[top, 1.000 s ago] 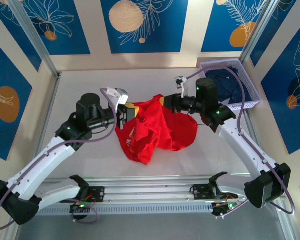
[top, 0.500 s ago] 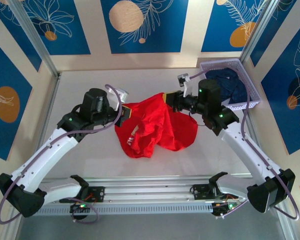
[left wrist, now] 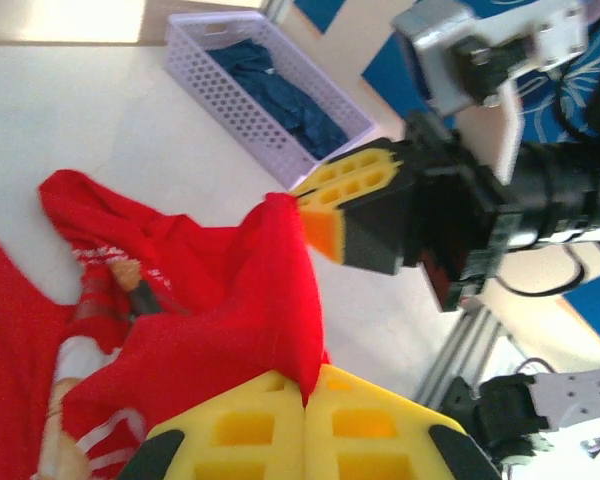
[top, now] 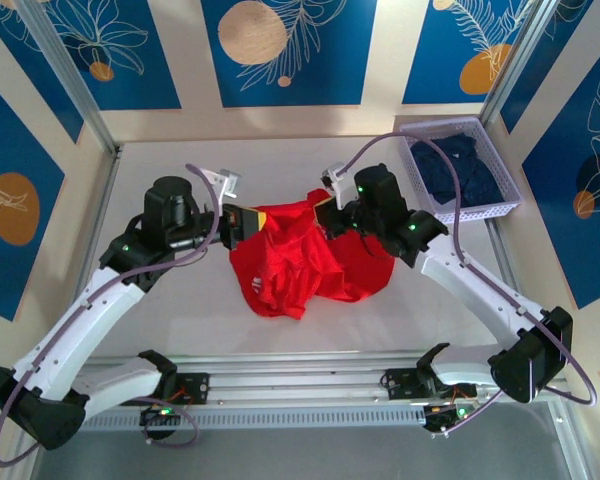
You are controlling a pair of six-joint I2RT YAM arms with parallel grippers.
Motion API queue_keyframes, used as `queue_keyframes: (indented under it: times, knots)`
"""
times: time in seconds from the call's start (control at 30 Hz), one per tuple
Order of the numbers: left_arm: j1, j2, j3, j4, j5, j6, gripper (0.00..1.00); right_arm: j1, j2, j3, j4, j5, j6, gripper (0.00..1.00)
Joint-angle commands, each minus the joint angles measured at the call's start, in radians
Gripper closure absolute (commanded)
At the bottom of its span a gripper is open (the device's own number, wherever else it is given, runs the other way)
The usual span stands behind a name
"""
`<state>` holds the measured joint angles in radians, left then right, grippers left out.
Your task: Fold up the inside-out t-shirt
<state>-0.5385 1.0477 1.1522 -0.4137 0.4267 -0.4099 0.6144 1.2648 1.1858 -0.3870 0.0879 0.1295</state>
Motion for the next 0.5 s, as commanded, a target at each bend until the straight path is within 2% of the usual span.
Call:
queue_keyframes:
  times: [0.0, 0.07, 0.2, 0.33, 0.47]
  knots:
    - [0.012, -0.013, -0.011, -0.095, -0.125, 0.035, 1.00, -0.009, -0.010, 0.032, -0.016, 0.016, -0.015, 1.00]
    - [0.011, 0.001, -0.029, -0.138, -0.162, 0.065, 1.00, -0.028, -0.017, 0.034, -0.003, -0.074, 0.030, 1.00]
    - [0.003, 0.037, -0.078, -0.141, -0.120, 0.097, 1.00, -0.077, -0.035, 0.021, 0.047, -0.232, 0.140, 1.00]
    - [-0.020, 0.056, -0.125, -0.064, -0.052, 0.090, 1.00, -0.107, -0.023, -0.004, 0.122, -0.378, 0.265, 1.00]
    - [-0.025, 0.051, -0.178, 0.040, -0.002, 0.057, 0.97, -0.113, -0.005, -0.025, 0.183, -0.442, 0.350, 1.00]
